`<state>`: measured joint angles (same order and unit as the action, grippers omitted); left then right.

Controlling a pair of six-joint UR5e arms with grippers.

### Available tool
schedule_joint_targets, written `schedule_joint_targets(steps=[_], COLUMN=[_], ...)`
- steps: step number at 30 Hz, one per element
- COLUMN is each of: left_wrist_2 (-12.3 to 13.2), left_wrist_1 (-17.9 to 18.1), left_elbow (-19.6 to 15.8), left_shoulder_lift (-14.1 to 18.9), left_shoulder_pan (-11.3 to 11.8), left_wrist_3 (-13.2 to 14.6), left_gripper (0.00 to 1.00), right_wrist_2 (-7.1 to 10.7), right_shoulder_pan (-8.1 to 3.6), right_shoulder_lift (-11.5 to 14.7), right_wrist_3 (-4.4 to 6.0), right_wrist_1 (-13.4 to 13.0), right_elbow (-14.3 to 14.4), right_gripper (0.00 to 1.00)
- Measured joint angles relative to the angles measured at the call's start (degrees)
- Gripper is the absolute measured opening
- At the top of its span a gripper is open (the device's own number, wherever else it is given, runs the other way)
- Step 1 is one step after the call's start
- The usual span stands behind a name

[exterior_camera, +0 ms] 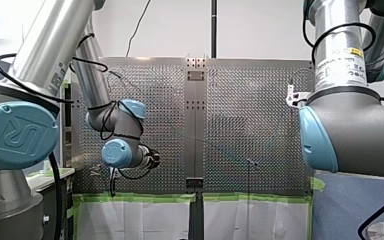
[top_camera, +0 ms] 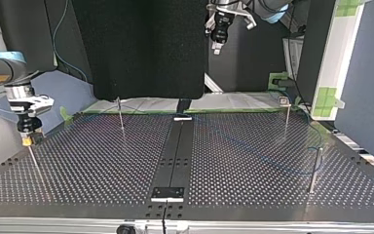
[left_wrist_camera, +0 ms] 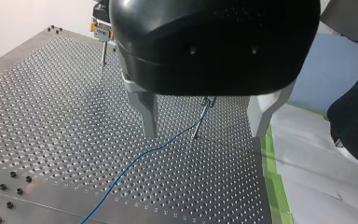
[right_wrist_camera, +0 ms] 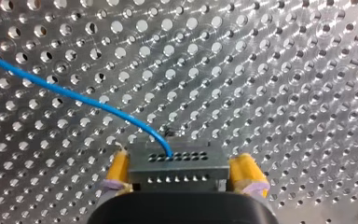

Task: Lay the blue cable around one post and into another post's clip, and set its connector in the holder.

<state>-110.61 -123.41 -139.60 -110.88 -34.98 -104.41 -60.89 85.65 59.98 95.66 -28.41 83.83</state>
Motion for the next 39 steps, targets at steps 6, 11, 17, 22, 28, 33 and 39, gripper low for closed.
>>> schedule_joint_targets(steps=[6,11,17,22,28,33,39], left_wrist_2=[0.0,0.0,0.0,0.0,0.0,0.0,0.0], left_wrist_1=[0.0,0.0,0.0,0.0,0.0,0.0,0.0], left_elbow=[0.0,0.0,0.0,0.0,0.0,0.0,0.0], left_shoulder_lift=[0.0,0.0,0.0,0.0,0.0,0.0,0.0], left_shoulder_pan=[0.0,0.0,0.0,0.1,0.1,0.1,0.1], left_wrist_3=[0.0,0.0,0.0,0.0,0.0,0.0,0.0], left_gripper=[0.95,0.95,0.95,0.95,0.95,0.95,0.95], right_wrist_2=[-0.02,0.04,0.02,-0.02,-0.14,-0.78,-1.46], right_shoulder_pan=[0.17,0.32,0.4,0.43,0.44,0.43,0.43], right_shoulder_lift=[-0.1,-0.1,-0.2,-0.2,-0.2,-0.2,-0.2], right_wrist_3=[-0.03,-0.05,-0.06,-0.02,0.48,0.96,1.37], right_wrist_1=[0.0,0.0,-0.1,-0.1,-0.1,-0.3,-0.6], right_elbow=[0.0,0.1,0.0,0.1,0.1,0.1,0.0], right_gripper=[1.0,1.0,1.0,1.0,1.0,1.0,1.0])
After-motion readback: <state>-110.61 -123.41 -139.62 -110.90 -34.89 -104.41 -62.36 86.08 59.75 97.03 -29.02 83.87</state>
